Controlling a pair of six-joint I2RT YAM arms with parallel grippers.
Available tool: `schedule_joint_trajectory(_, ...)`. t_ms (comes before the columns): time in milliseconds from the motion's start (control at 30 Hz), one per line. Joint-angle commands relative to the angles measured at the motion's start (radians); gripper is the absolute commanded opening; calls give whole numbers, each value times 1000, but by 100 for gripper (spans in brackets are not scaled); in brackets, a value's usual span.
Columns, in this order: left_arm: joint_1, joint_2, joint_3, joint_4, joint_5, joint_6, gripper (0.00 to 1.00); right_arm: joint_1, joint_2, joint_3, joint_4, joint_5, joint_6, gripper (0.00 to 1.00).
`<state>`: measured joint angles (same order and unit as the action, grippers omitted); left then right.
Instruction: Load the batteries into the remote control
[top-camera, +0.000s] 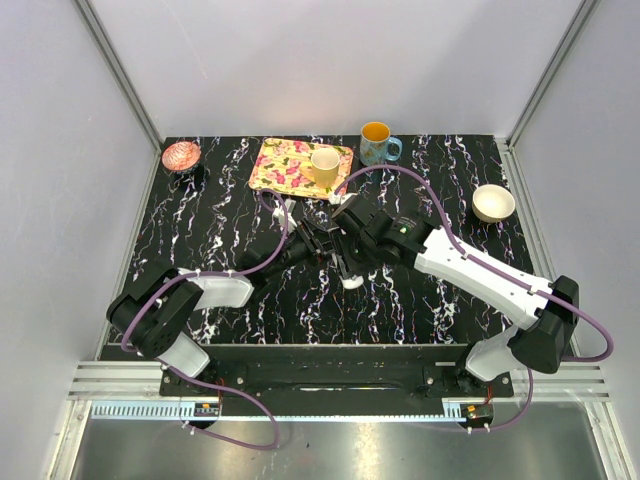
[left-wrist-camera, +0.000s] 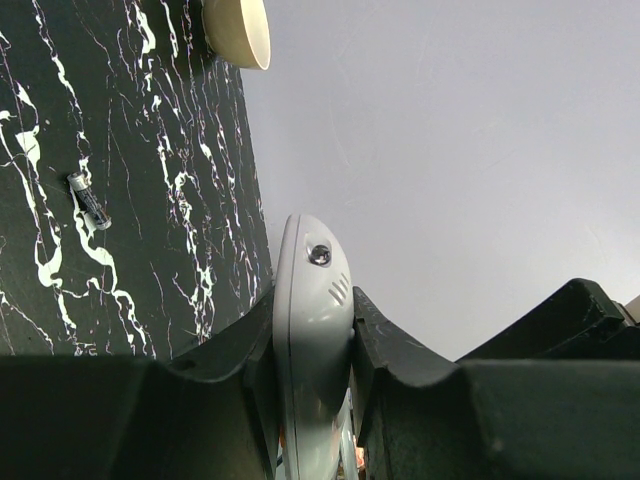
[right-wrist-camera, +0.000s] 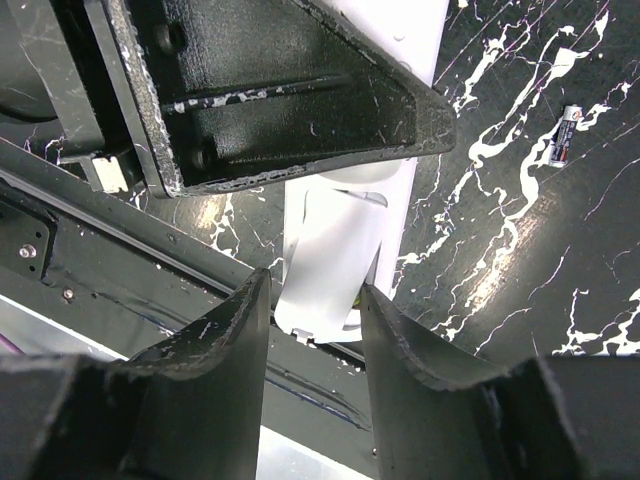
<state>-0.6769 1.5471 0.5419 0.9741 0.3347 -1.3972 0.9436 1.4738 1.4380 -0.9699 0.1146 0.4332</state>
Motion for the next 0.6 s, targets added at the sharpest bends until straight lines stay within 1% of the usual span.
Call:
schedule_joint_trajectory(0, -4, -1, 1, 104, 23, -23, 0, 9, -3, 27, 0, 28, -33, 31)
schedule_joint_trajectory(200, -4, 7, -10, 138, 40, -54, 0, 8, 0, 42, -44, 50, -74, 22)
schedule_joint_trajectory(233, -4, 8, -14, 141, 41, -56, 0, 9, -1, 44, -50, 50, -77, 19)
schedule_joint_trajectory(567, -4, 11, -8, 153, 43, -65, 0, 8, 3, 48, -58, 27, -87, 11)
